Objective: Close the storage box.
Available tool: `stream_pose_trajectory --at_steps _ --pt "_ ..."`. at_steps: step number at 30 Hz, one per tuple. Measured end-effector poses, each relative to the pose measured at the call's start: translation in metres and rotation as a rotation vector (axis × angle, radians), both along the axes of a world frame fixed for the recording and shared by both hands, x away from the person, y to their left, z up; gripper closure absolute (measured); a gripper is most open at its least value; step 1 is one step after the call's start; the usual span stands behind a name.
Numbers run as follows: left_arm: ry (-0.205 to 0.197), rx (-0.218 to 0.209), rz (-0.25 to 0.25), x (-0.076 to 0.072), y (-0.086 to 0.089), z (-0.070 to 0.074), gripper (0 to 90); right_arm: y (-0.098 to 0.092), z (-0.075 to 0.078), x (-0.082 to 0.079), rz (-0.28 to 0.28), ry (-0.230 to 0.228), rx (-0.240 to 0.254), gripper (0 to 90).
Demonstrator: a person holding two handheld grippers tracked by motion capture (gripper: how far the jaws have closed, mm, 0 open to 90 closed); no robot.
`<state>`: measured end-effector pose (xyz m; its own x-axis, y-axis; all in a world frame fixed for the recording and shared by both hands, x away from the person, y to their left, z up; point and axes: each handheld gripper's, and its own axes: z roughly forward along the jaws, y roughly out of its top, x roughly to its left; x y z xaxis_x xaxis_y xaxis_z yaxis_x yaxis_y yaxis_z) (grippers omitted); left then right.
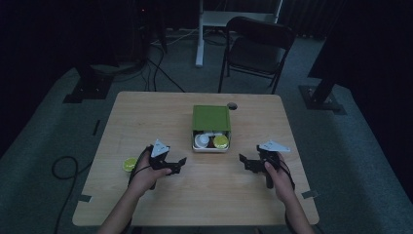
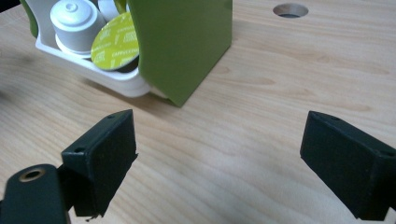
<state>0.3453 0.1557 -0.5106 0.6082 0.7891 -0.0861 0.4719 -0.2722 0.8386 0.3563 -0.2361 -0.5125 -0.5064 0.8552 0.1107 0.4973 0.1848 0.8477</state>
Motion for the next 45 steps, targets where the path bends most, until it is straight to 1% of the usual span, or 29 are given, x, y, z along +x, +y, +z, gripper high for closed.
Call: stream_pose_trajectory --at_steps 2,8,11,13,15,17,18,22,24,26,29,30,33,36,37,38,41,45 --pt "0.003 -0.004 -0.004 -0.002 0.000 -0.001 14.3 -0.002 -0.001 -0.003 -0.006 0.003 0.002 10.3" --pt "0.022 0.024 -0.021 -0.011 0.000 -0.006 14.3 -0.009 -0.005 -0.013 -0.012 0.001 -0.009 10.3" --pt "0.027 0.019 -0.023 -0.015 0.002 -0.007 14.3 -0.014 -0.005 -0.018 -0.028 0.007 0.001 10.3" --pt "0.026 0.021 -0.022 -0.018 0.003 -0.007 14.3 -0.017 -0.005 -0.022 -0.032 0.004 -0.002 10.3" --pt "0.022 0.006 -0.017 -0.020 0.004 -0.008 14.3 -0.020 -0.005 -0.025 -0.036 0.000 -0.002 10.3" --pt "0.028 0.001 -0.015 -0.021 0.005 -0.009 14.3 -0.024 -0.005 -0.028 -0.045 0.000 -0.004 10.3" --pt "0.030 0.004 -0.010 -0.022 0.005 -0.010 14.3 -0.025 -0.006 -0.030 -0.048 0.002 -0.003 10.3" --pt "0.038 0.014 -0.016 -0.026 0.006 -0.012 14.3 -0.033 -0.008 -0.034 -0.072 0.008 0.001 10.3" --pt "0.038 0.019 -0.019 -0.028 0.006 -0.012 14.3 -0.035 -0.009 -0.036 -0.073 0.007 -0.003 10.3" --pt "0.037 0.016 -0.023 -0.031 0.007 -0.013 14.3 -0.039 -0.011 -0.040 -0.083 0.010 -0.015 10.3" --pt "0.050 0.001 -0.020 -0.033 0.009 -0.016 14.3 -0.045 -0.013 -0.044 -0.099 0.015 -0.022 10.2" --pt "0.055 0.003 -0.020 -0.034 0.010 -0.017 14.3 -0.047 -0.014 -0.045 -0.103 0.016 -0.020 10.3" --pt "0.060 0.019 -0.018 -0.037 0.012 -0.020 14.4 -0.051 -0.017 -0.048 -0.115 0.022 -0.038 10.3" --pt "0.064 0.019 -0.019 -0.039 0.013 -0.020 14.3 -0.054 -0.018 -0.050 -0.123 0.026 -0.041 10.3" --pt "0.066 0.033 -0.020 -0.042 0.014 -0.021 14.3 -0.055 -0.018 -0.050 -0.126 0.025 -0.043 10.3" --pt "0.065 0.041 -0.020 -0.043 0.014 -0.021 14.3 -0.058 -0.020 -0.053 -0.137 0.030 -0.051 10.3" --pt "0.073 0.038 -0.027 -0.046 0.015 -0.021 14.4 -0.062 -0.021 -0.057 -0.148 0.028 -0.070 10.3" --pt "0.078 0.063 -0.018 -0.051 0.016 -0.023 14.4 -0.066 -0.022 -0.062 -0.178 0.031 -0.097 10.3"
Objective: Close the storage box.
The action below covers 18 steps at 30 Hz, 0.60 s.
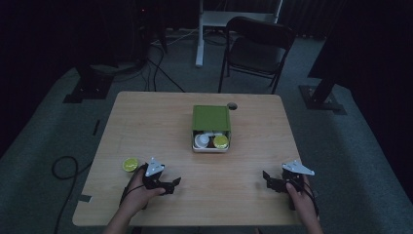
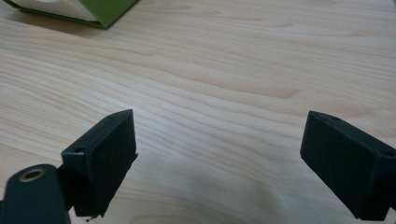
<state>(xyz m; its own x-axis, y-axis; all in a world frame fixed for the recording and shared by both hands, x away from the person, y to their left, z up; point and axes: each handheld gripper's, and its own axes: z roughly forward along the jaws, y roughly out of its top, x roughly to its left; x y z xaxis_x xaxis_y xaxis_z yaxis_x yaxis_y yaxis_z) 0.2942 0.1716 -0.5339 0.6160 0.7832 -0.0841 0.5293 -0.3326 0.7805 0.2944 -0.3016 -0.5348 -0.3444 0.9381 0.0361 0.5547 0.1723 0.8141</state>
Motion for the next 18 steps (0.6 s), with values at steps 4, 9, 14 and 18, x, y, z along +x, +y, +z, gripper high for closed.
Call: stream_pose_trajectory --at_steps 4,9,14,18 --pt "0.012 0.010 0.013 -0.003 0.002 -0.002 14.4 -0.003 0.000 -0.004 -0.026 0.011 -0.005 10.3" --pt "0.015 0.003 0.023 -0.006 0.003 -0.002 14.4 -0.006 -0.003 -0.008 -0.073 0.036 -0.046 10.2" --pt "0.019 0.024 0.028 -0.008 0.003 -0.004 14.4 -0.009 -0.005 -0.010 -0.121 0.061 -0.048 10.3" --pt "0.037 0.034 0.022 -0.008 0.002 -0.007 14.4 -0.010 -0.011 -0.009 -0.157 0.109 -0.080 10.2"
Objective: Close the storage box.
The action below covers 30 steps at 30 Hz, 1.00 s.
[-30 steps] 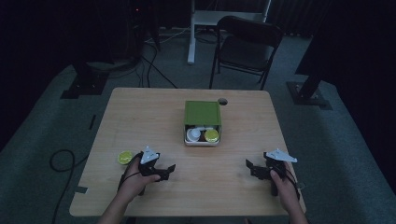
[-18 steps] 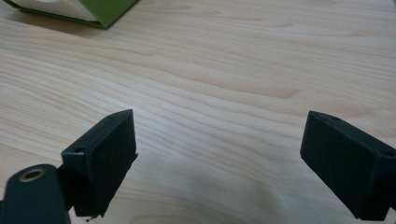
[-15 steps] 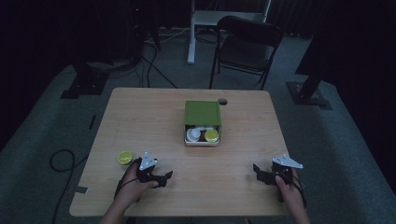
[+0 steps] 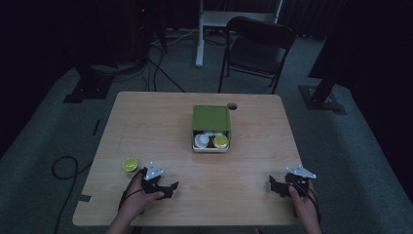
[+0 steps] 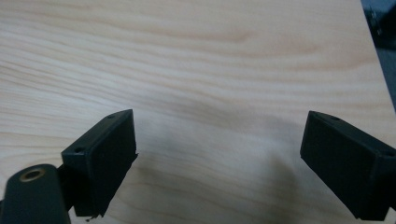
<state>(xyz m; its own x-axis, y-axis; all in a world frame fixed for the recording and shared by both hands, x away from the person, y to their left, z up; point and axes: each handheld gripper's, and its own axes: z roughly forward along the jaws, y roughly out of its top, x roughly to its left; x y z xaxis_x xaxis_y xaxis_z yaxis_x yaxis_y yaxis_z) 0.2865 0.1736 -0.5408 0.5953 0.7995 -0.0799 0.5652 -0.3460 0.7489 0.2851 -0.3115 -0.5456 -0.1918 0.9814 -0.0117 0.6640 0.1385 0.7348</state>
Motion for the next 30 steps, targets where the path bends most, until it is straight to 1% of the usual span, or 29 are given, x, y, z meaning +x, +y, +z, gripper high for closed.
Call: stream_pose_trajectory --at_steps 2,4,5,8,10,13,15,17,30 --pt "0.007 0.003 0.007 0.001 -0.001 -0.002 14.4 0.000 -0.003 0.001 -0.017 0.019 -0.011 10.3" --pt "0.014 0.007 0.015 0.001 -0.001 -0.003 14.4 0.000 -0.004 0.001 -0.023 0.021 -0.012 10.2" --pt "0.027 0.023 0.018 0.001 -0.001 -0.004 14.4 0.000 -0.004 0.001 -0.029 0.025 -0.004 10.3" --pt "0.028 0.026 0.025 0.001 -0.001 -0.004 14.4 -0.001 -0.005 0.002 -0.036 0.026 0.023 10.2" --pt "0.024 0.035 0.037 0.002 -0.002 -0.004 14.4 -0.002 -0.005 0.003 -0.028 0.025 0.021 10.2" --pt "0.011 0.078 0.041 0.001 -0.006 -0.005 14.5 -0.002 -0.006 0.003 -0.026 0.024 0.021 10.2" --pt "-0.002 0.115 0.044 0.000 -0.010 -0.005 14.4 -0.002 -0.006 0.003 -0.026 0.025 0.022 10.2" --pt "-0.002 0.116 0.050 0.000 -0.011 -0.005 14.0 -0.002 -0.006 0.003 -0.026 0.024 0.022 10.2" --pt "-0.002 0.116 0.050 0.000 -0.011 -0.005 14.0 -0.002 -0.006 0.003 -0.026 0.025 0.022 10.3"
